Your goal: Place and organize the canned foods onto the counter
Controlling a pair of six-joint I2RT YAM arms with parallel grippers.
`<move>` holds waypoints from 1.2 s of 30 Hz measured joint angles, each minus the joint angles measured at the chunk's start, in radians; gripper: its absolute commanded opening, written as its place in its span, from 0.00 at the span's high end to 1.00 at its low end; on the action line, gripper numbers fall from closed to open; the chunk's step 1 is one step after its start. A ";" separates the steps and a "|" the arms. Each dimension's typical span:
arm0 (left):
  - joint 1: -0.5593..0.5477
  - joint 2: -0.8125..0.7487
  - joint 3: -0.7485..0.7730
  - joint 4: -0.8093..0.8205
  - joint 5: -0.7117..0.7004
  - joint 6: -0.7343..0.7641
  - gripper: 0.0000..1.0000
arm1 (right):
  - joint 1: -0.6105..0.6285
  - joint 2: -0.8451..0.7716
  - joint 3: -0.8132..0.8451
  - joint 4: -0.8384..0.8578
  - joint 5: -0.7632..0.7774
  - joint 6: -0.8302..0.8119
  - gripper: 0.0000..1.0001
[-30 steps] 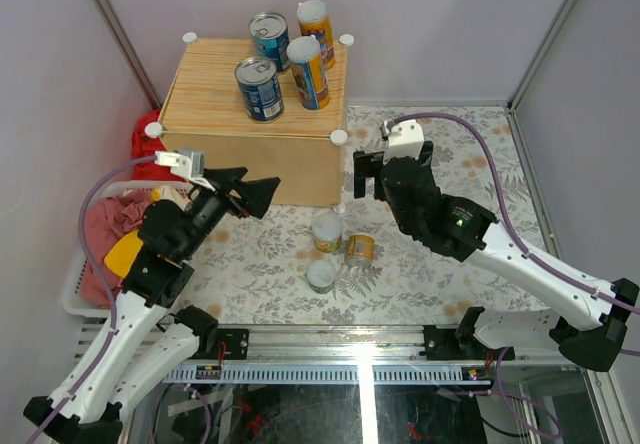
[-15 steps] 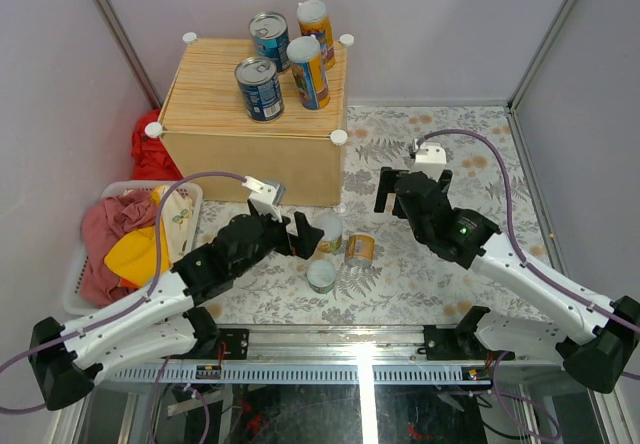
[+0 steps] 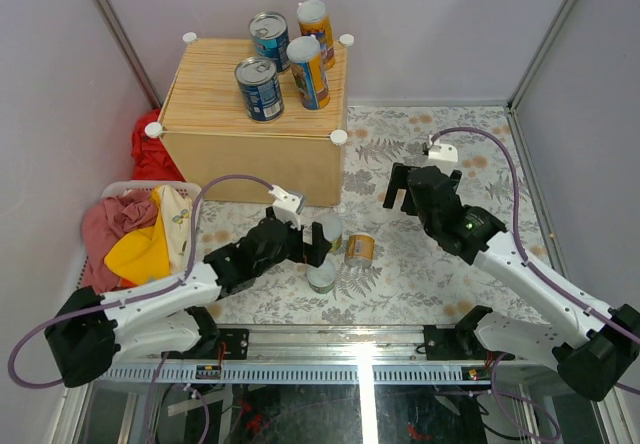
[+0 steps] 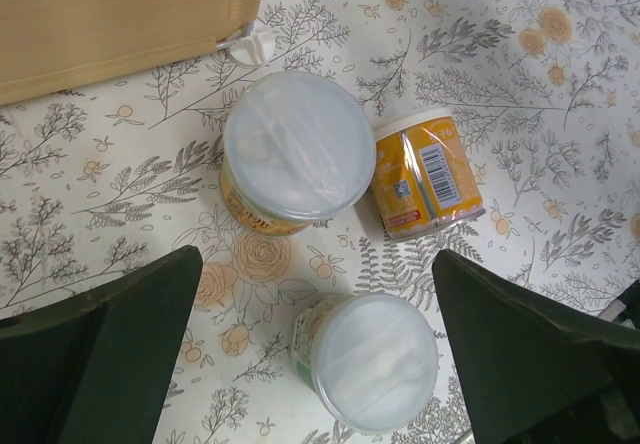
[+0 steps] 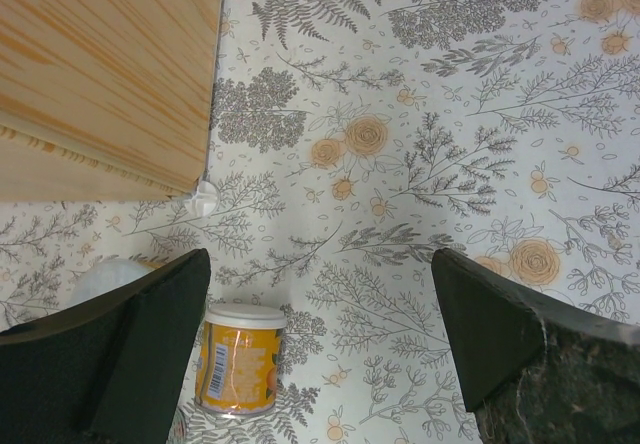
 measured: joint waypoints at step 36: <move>-0.020 0.404 -0.015 0.391 -0.163 0.085 0.03 | -0.060 0.011 -0.010 0.034 -0.117 0.000 0.01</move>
